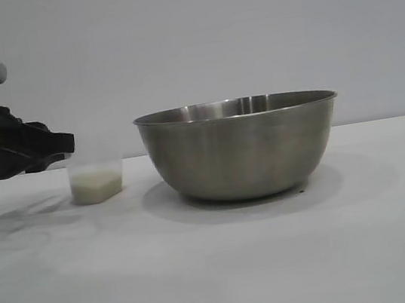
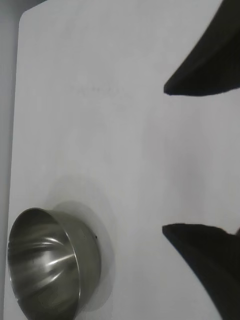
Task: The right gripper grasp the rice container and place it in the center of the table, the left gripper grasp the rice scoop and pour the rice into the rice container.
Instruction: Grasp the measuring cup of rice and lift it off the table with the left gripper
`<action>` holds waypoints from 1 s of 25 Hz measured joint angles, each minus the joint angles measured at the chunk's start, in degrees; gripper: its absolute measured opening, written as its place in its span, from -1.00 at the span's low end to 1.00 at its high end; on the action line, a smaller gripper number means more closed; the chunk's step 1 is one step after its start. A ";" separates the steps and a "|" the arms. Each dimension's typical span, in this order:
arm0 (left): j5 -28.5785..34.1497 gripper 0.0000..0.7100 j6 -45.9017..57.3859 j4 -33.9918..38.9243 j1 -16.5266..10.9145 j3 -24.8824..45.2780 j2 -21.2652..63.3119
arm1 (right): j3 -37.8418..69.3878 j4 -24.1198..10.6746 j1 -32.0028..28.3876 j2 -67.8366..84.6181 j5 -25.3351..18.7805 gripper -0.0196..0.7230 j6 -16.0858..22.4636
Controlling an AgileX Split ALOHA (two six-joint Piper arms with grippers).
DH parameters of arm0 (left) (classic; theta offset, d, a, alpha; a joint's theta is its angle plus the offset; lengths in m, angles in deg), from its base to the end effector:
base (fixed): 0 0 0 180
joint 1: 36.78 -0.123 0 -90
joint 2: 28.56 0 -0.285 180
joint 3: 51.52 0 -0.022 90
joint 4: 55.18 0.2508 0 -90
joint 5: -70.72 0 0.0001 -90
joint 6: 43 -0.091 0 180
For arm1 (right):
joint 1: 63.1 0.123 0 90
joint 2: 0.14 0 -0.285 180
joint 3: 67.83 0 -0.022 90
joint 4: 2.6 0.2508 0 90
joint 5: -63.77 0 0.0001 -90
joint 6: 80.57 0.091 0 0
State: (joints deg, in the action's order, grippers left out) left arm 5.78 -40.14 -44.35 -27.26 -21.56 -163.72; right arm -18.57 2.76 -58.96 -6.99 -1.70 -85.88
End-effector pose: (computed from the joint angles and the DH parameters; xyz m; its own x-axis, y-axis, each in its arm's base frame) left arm 0.3681 -0.0774 0.0707 -0.1708 0.0595 -0.9835 0.3334 0.9428 -0.0008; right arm -0.0103 0.0070 0.2677 -0.5124 -0.0908 -0.8539 -0.1720 0.9851 -0.0015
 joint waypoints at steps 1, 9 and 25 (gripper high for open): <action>0.00 -1.00 0.00 0.30 0.00 -0.11 0.00 | 0.00 0.00 0.00 0.00 0.00 0.35 0.00; 0.23 -1.00 0.00 2.20 0.00 -0.33 1.00 | 0.00 0.00 0.00 0.00 0.00 0.35 0.00; 0.23 -1.00 -3.50 11.89 0.00 -4.31 11.28 | 0.00 0.00 0.00 0.00 0.00 0.35 0.00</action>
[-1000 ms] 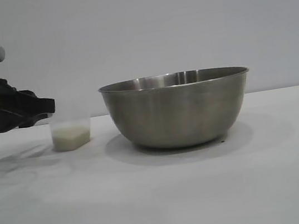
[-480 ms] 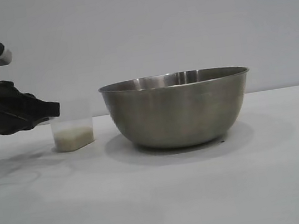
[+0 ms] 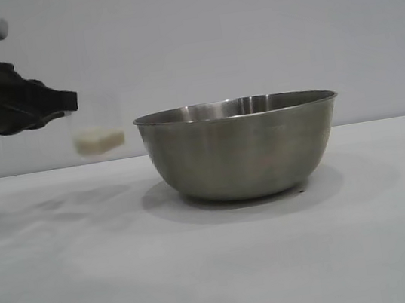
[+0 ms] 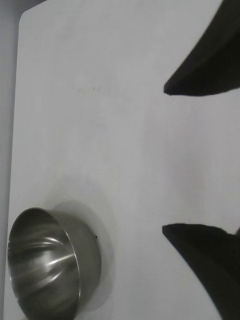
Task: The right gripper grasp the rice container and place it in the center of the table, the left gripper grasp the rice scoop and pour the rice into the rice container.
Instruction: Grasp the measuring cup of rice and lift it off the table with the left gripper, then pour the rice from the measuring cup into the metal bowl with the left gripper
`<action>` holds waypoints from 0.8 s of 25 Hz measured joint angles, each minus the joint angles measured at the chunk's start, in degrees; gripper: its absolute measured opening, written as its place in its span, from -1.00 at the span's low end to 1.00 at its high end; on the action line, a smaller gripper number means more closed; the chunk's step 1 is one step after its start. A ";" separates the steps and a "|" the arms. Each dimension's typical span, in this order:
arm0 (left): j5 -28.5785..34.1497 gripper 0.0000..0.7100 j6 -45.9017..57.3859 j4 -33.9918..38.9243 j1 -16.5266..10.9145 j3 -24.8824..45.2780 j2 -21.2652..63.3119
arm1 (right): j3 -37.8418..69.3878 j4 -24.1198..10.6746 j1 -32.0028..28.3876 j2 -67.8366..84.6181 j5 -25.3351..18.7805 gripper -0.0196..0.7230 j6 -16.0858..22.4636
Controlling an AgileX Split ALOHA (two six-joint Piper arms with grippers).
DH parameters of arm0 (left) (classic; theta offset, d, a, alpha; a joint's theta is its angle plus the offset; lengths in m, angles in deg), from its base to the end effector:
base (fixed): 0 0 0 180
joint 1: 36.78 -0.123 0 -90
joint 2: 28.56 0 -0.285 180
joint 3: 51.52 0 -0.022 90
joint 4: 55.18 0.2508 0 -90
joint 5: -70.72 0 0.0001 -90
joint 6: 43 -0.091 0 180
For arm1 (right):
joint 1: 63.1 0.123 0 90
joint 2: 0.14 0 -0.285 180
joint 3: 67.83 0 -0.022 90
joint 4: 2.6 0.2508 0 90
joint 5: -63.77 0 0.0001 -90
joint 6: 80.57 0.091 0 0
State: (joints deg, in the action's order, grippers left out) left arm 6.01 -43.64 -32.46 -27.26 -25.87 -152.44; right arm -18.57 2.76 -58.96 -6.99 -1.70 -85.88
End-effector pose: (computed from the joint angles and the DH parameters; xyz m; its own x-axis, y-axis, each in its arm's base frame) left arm 0.3795 -0.0959 0.1595 0.1499 0.1526 -0.9769 0.4792 0.8530 0.2068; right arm -0.0103 0.0070 0.2677 -0.5124 -0.0908 -0.8539 -0.1720 0.9851 -0.0015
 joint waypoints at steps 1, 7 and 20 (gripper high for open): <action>0.00 -1.00 -0.25 1.07 0.00 -0.74 0.24 | 0.00 0.00 0.00 0.00 0.00 0.35 0.00; 0.00 -1.00 -1.66 11.46 0.13 -4.81 2.32 | 0.00 0.00 0.00 0.00 0.00 0.35 0.00; 3.00 -1.00 -26.69 22.88 8.83 -6.95 4.86 | 0.00 0.03 0.00 0.00 0.00 0.35 0.00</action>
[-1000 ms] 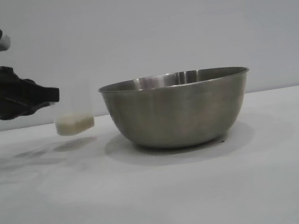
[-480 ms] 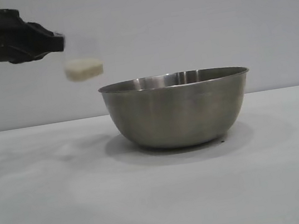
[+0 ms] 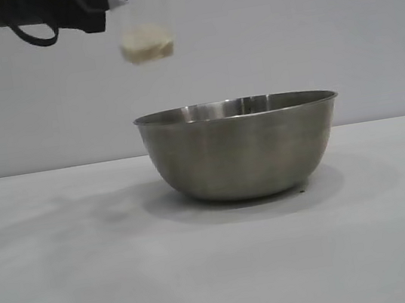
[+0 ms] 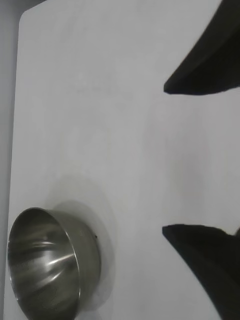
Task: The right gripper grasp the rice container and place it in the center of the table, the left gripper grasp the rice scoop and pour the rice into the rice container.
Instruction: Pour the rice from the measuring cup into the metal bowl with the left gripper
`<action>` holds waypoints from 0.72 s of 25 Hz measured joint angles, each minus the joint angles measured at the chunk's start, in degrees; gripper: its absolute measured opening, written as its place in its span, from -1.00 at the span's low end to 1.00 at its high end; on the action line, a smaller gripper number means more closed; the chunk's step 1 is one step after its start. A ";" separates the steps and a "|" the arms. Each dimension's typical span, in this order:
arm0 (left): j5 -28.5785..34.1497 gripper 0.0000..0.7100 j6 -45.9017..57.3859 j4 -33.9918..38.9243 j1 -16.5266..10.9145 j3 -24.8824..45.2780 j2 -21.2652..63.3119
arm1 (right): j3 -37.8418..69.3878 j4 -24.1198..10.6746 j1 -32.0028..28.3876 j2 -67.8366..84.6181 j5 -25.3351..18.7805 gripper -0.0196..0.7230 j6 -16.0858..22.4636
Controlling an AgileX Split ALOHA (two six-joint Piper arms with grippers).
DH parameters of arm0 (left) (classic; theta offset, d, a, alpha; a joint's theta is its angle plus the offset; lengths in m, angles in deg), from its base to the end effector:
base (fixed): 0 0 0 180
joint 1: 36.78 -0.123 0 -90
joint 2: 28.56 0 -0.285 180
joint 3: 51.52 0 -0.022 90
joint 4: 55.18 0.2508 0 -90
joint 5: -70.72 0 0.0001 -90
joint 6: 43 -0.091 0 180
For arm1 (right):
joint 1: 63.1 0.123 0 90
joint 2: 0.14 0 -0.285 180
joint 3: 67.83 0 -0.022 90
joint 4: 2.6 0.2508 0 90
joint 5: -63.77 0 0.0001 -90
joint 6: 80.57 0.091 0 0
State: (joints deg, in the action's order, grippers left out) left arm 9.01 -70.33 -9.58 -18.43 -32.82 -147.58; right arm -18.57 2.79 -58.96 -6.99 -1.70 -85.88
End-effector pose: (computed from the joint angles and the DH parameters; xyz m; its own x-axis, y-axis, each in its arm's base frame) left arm 0.3558 -0.1783 0.2072 0.7188 0.4169 -0.5563 0.4412 0.3447 0.8285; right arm -0.0103 0.0071 0.2677 -0.5124 -0.0905 -0.8540 -0.1723 0.9850 -0.0011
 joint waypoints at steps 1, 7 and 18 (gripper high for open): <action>0.22 -1.00 -1.54 0.00 0.48 0.00 0.00 | 0.00 0.00 0.00 0.00 0.00 0.35 0.00; 2.94 -1.00 -12.19 -0.40 2.08 0.00 0.00 | 0.00 0.24 0.00 0.00 0.00 0.35 0.00; 7.77 -1.00 -37.28 -5.84 4.67 0.00 0.00 | 0.00 0.49 0.00 0.00 0.00 0.35 0.00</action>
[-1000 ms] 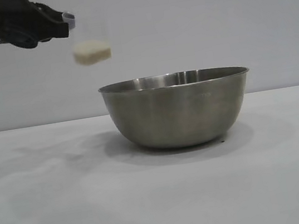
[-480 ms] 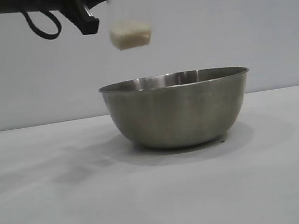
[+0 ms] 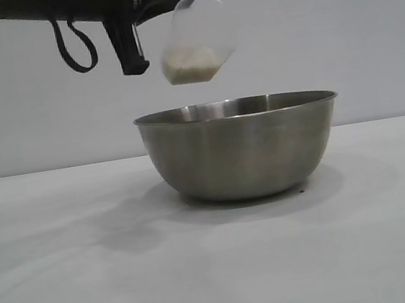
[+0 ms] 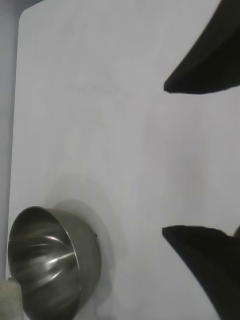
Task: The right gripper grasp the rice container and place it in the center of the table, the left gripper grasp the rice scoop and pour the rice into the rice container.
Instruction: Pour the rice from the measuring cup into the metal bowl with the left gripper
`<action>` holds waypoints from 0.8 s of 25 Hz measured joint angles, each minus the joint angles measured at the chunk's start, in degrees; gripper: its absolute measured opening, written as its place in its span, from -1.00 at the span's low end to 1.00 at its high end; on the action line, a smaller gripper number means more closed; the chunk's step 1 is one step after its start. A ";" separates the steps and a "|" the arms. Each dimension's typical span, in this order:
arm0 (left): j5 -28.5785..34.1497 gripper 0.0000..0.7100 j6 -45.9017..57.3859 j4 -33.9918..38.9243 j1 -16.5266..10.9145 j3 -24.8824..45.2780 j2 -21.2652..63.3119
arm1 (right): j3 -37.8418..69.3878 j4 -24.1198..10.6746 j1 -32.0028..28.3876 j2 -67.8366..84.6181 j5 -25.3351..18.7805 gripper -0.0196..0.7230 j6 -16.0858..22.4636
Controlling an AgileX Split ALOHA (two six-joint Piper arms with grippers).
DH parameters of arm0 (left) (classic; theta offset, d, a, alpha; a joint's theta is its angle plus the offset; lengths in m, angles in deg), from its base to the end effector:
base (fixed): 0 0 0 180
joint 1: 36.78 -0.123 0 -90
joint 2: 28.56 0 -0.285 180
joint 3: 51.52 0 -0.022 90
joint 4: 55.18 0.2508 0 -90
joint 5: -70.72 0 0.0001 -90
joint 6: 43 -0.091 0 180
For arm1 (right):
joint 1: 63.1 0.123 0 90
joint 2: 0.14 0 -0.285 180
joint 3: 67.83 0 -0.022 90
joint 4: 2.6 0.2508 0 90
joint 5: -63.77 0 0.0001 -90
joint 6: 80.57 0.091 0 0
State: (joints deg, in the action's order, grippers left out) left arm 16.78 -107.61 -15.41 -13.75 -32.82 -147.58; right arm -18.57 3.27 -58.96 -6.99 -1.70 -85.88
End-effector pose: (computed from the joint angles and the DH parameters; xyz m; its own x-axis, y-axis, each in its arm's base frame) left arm 0.3508 -0.2002 0.1998 0.8108 0.5853 0.0018 0.0088 -0.0153 0.9998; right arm -0.0104 0.0077 0.2677 -0.5124 -0.0870 -0.8543 -0.1769 0.9842 0.0059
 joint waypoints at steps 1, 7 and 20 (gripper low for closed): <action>0.00 -1.00 -1.97 -0.15 0.11 0.00 0.00 | 0.00 0.00 0.00 0.00 0.00 0.35 0.00; 0.00 -1.00 -11.70 -1.64 0.23 0.00 0.00 | 0.00 0.00 0.00 0.00 0.00 0.35 0.00; 0.01 -1.00 -31.54 -1.74 0.31 0.00 0.00 | 0.00 0.20 1.99 0.00 0.00 0.35 0.00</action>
State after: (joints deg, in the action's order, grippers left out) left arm 16.78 -139.15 -17.16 -13.44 -32.82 -147.58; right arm -18.57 3.47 -56.98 -6.99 -1.70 -85.88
